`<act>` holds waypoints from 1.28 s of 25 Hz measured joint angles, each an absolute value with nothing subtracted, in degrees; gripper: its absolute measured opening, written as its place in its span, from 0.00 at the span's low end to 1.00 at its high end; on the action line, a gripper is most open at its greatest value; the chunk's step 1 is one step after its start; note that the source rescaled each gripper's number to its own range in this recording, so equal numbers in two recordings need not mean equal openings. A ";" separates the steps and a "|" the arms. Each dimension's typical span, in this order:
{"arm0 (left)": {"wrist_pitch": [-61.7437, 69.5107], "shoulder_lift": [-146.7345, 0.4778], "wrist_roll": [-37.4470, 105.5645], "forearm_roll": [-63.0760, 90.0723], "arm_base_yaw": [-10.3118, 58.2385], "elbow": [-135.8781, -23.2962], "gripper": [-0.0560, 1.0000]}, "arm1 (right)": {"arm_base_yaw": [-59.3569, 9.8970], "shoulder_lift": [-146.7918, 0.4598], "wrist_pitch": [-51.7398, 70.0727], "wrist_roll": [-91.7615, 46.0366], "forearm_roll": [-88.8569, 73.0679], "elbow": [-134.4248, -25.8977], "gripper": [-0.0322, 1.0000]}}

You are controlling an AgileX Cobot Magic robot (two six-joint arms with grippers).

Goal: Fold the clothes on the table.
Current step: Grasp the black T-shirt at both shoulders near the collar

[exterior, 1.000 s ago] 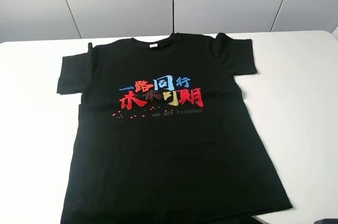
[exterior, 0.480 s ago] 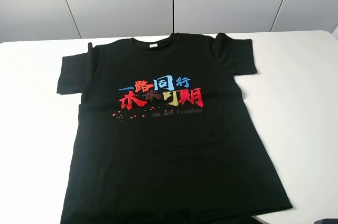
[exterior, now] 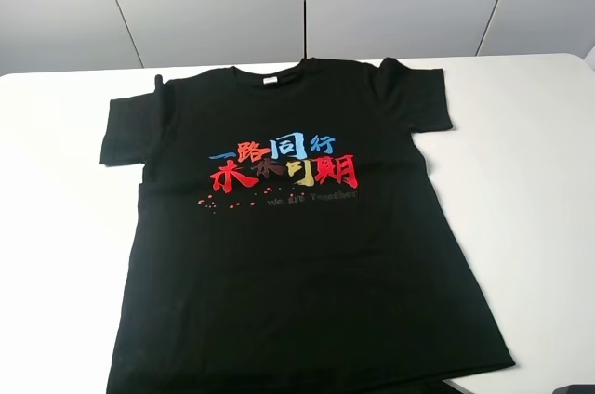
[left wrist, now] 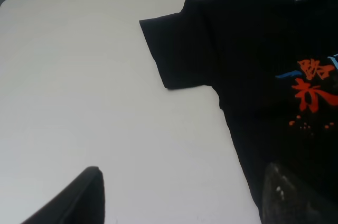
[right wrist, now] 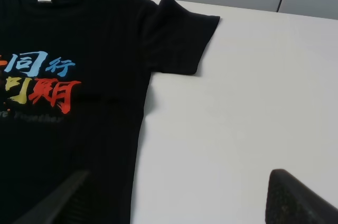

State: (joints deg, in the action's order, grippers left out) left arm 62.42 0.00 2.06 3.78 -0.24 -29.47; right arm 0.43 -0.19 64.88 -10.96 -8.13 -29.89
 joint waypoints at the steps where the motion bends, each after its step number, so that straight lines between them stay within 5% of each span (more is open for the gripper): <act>1: 62.42 0.00 2.06 3.78 -0.24 -29.47 0.83 | 0.43 -0.19 64.88 -10.96 -8.13 -29.89 0.75; 32: 62.42 0.00 1.45 4.33 -0.24 -29.47 0.83 | 0.43 -0.19 63.95 -10.06 -12.65 -29.89 0.75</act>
State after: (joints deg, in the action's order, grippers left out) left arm 62.42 0.00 1.45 4.33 -0.24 -29.47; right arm 0.43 -0.19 63.95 -10.06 -12.65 -29.89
